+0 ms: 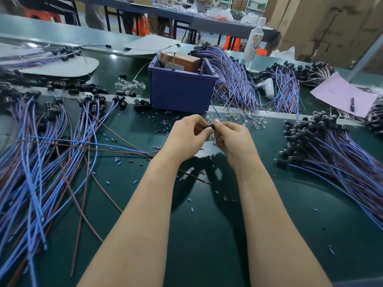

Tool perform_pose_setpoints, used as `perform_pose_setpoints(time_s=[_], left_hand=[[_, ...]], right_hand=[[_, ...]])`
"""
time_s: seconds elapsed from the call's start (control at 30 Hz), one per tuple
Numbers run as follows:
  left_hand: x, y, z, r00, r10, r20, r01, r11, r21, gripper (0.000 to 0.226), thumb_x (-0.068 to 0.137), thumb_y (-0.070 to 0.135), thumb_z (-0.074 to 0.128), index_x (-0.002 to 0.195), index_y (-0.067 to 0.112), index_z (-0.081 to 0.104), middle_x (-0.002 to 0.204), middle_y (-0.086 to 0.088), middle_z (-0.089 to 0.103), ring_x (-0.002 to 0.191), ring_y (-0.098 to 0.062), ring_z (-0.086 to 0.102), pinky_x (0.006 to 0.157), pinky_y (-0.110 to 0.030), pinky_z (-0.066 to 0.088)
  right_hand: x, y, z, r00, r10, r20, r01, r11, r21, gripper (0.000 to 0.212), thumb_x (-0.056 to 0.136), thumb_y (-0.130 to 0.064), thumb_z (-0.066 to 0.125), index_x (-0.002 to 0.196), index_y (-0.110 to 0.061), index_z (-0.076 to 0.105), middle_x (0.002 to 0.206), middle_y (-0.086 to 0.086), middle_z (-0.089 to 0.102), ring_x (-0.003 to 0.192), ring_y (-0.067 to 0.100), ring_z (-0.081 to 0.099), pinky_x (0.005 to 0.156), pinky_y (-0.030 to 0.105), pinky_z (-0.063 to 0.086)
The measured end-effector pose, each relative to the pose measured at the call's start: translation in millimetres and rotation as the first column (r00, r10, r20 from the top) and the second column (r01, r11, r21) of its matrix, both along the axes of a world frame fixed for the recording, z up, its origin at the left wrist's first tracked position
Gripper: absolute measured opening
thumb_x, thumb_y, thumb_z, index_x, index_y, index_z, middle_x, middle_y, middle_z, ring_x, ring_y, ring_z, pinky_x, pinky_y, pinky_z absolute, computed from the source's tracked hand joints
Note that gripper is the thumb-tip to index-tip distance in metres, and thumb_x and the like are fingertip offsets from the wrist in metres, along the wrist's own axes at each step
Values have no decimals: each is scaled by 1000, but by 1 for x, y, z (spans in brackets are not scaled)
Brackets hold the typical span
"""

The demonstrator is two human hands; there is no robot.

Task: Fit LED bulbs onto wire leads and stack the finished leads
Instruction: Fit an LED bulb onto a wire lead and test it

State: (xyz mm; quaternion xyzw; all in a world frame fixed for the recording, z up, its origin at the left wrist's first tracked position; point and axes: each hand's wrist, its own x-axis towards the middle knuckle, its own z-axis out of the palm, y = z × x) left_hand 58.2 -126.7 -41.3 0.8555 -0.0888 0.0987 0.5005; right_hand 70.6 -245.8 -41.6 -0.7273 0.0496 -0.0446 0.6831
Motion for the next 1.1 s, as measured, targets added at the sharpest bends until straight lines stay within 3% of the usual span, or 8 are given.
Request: perform_pose_setpoints(time_s=[0.13, 0.2, 0.33, 0.5, 0.67, 0.8, 0.93, 1.1], left_hand=[[0, 6, -3, 999, 25, -46, -16, 982, 186, 13, 90, 23, 60, 92, 11, 64, 89, -6, 70, 86, -19, 64, 82, -32, 51], [1, 7, 1, 995, 98, -15, -95, 985, 143, 14, 90, 24, 60, 94, 11, 64, 89, -4, 69, 85, -18, 63, 81, -30, 50], [0, -1, 5, 986, 165, -1, -165, 986, -6, 15, 90, 23, 59, 100, 14, 65, 85, 3, 64, 82, -13, 59, 70, -18, 40], [1, -2, 1, 989, 128, -73, -129, 992, -9, 17, 94, 26, 53, 101, 17, 65, 92, 1, 69, 88, -14, 60, 72, -22, 38], [2, -3, -2, 989, 116, -89, -116, 993, 1, 20, 94, 25, 53, 104, 13, 66, 98, -3, 70, 92, -15, 61, 77, -19, 38], [2, -3, -2, 988, 123, -90, -123, 992, 1, 20, 94, 24, 53, 103, 12, 66, 98, -4, 70, 94, -17, 62, 79, -20, 39], [3, -4, 0, 987, 129, -95, -130, 992, -6, 20, 94, 24, 53, 103, 12, 66, 98, -4, 70, 94, -17, 62, 80, -21, 40], [3, -1, 0, 985, 136, -107, -136, 991, 6, 18, 94, 24, 53, 101, 14, 66, 97, -3, 70, 93, -17, 62, 79, -22, 41]], right_hand=[[5, -19, 0, 967, -209, 148, 247, 910, -332, 17, 92, -18, 55, 84, -8, 67, 71, 2, 61, 70, 17, 54, 68, 29, 47], [4, -29, 0, 959, -244, 141, 281, 866, -414, 15, 89, -16, 55, 91, -9, 68, 86, 5, 68, 84, 19, 61, 83, 32, 50], [0, -32, 0, 984, -174, 30, 154, 763, -627, 22, 89, -12, 54, 106, -16, 67, 107, 6, 68, 93, 19, 61, 79, 21, 42], [-19, -65, 23, 956, -282, 85, 251, 630, -735, 18, 86, -21, 62, 104, -18, 68, 106, 8, 69, 90, 20, 62, 84, 20, 43], [-61, -81, 31, 914, -169, -370, -189, 629, -754, 43, 72, -39, 79, 98, -13, 57, 88, 8, 66, 77, 24, 70, 78, 42, 58], [-62, -64, 23, 899, -100, -425, -318, 519, -793, 41, 69, -35, 81, 92, -13, 55, 88, 8, 65, 75, 26, 70, 80, 43, 56], [-24, -44, 16, 945, -38, -326, -254, 547, -798, 22, 79, -9, 70, 96, 2, 63, 100, 20, 67, 92, 34, 66, 85, 45, 54], [11, -31, 13, 989, -84, -126, -5, 810, -586, 21, 87, -12, 66, 105, -9, 56, 107, 14, 64, 77, 22, 67, 82, 39, 57]])
